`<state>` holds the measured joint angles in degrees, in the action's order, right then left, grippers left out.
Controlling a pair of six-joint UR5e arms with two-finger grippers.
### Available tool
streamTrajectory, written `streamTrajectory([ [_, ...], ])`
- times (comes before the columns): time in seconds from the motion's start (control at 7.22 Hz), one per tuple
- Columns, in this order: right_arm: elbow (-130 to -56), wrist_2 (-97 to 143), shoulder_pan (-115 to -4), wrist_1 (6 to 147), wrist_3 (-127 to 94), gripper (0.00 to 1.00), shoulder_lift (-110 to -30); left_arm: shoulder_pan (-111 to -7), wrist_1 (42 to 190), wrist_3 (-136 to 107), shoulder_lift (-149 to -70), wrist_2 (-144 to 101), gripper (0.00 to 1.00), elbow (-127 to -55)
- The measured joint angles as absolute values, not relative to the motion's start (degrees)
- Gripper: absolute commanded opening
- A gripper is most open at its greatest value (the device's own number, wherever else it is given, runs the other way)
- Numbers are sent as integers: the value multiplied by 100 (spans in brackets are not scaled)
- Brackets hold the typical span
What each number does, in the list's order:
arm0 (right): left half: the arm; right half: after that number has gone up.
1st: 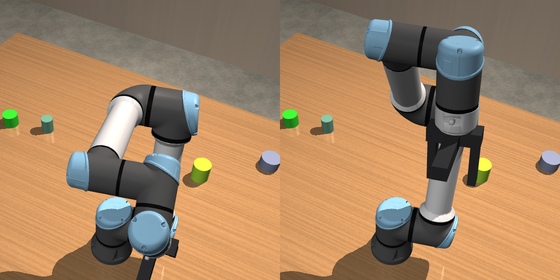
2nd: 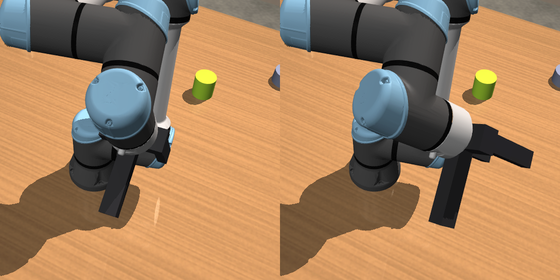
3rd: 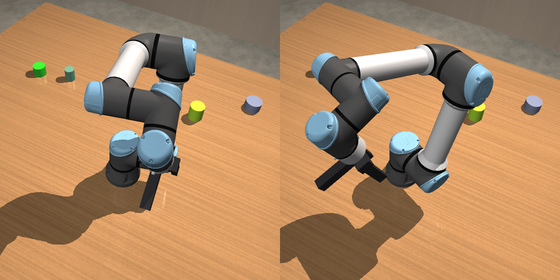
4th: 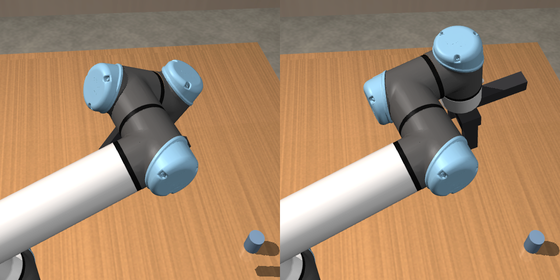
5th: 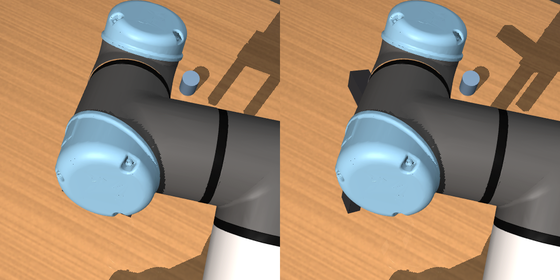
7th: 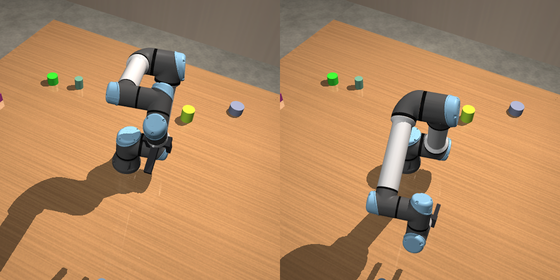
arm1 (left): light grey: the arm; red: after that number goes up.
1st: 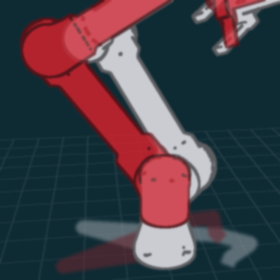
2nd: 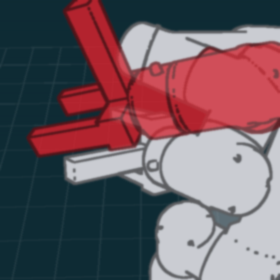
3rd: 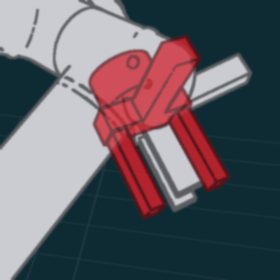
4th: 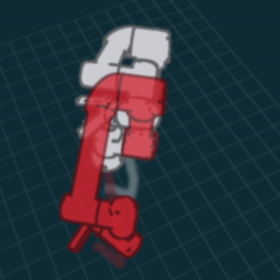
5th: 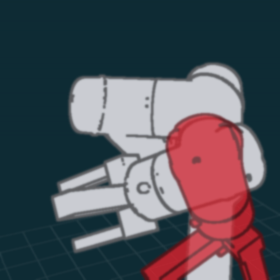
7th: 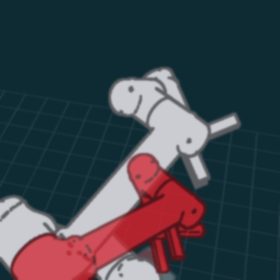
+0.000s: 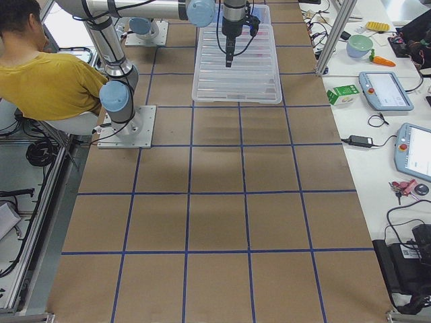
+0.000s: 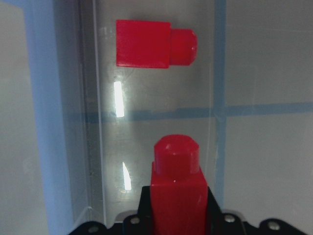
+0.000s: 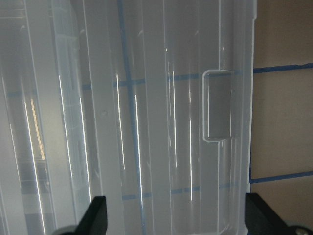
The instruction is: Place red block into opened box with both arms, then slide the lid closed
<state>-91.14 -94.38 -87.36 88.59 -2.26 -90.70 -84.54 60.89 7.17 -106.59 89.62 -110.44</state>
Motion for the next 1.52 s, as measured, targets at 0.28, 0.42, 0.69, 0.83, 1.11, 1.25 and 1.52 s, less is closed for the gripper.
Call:
streamTrajectory([
  [0.28, -9114, -9439, -8736, 8859, -228, 100, -9070, -8455, 6089, 712, -10758, 8963, 80, -11047],
  [0.42, -9114, -9442, -8736, 8859, -229, 100, -9070, -8455, 6078, 710, -10787, 8975, 100, -11037],
  [0.69, -9114, -9447, -8736, 8856, -229, 100, -9070, -8458, 6062, 710, -10659, 9022, 100, -10943],
  [0.83, -9114, -9448, -8736, 8857, -228, 100, -9070, -8461, 6173, 711, -10544, 9038, 100, -10818],
  [1.11, -9114, -9456, -8736, 8859, -229, 100, -9070, -8474, 7000, 712, -10252, 9036, 100, -10216],
  [1.25, -9114, -9462, -8736, 8859, -229, 100, -9070, -8492, 7586, 710, -10099, 9031, 100, -9822],
  [1.52, -9114, -9505, -8732, 8864, -211, 100, -9068, -8720, 8745, 661, -9794, 9041, 100, -8859],
])
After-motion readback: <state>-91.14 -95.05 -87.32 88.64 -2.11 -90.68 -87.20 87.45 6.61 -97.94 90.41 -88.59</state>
